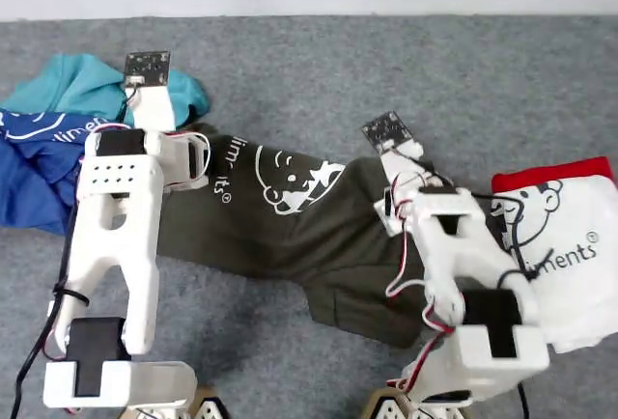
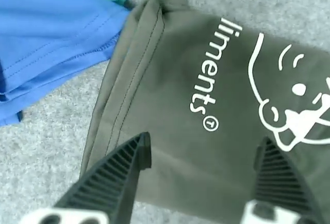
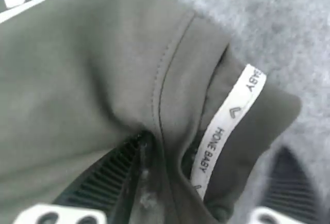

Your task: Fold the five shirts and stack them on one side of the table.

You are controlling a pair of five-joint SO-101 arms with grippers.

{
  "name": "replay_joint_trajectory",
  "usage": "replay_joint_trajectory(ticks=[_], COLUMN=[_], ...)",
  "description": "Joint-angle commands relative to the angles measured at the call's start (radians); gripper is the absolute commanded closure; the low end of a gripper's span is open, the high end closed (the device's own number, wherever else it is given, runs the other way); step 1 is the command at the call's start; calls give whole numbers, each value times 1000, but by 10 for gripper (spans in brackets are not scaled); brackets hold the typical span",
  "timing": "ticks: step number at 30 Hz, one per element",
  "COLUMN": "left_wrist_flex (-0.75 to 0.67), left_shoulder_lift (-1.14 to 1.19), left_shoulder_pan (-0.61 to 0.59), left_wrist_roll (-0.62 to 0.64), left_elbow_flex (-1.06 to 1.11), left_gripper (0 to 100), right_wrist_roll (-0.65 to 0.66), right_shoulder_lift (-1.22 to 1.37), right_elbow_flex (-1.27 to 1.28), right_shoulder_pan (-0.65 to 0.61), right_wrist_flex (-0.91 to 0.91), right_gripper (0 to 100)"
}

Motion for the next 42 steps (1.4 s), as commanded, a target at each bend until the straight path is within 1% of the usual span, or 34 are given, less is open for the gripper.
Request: replay_joint_trajectory(ticks=[1,2,3,4,6,8,11,15,17,22,24,27,31,33,35,37,42], left_wrist_flex=[-6,-6,-6,-6,-6,-6,-6,-6,-8,-26,-49,-89,-213,-269,-273,-253,-207], left_shoulder_lift=[-35,-35,-35,-35,-35,-35,-35,-35,-35,-35,-35,-35,17,83,158,229,385], left_shoulder_pan=[8,6,5,5,5,5,5,9,9,11,12,54,126,144,149,140,64], left_wrist_roll=[6,6,6,6,6,6,6,6,6,11,12,14,84,97,97,97,92], left_elbow_flex=[-2,-2,-2,-2,1,8,22,25,25,30,30,30,27,18,-22,-76,-240], left_gripper=[683,683,683,683,683,683,683,683,683,683,683,683,683,683,683,683,683], right_wrist_roll=[-3,-3,-3,-3,-5,-8,-8,-3,-3,-5,-3,-3,-3,-2,-2,-2,-2], right_shoulder_lift=[45,47,48,45,33,7,-44,-91,-94,-97,-104,-104,-104,-105,-105,-105,-105], right_elbow_flex=[-107,-123,-135,-146,-173,-206,-239,-242,-242,-245,-250,-296,-370,-381,-381,-381,-379], right_shoulder_pan=[28,28,31,41,74,133,242,346,358,337,320,297,294,294,294,294,294], right_wrist_flex=[65,91,116,143,200,272,400,495,524,539,572,684,786,802,803,803,803], right_gripper=[944,998,988,957,958,995,991,988,988,976,920,767,574,515,491,490,490])
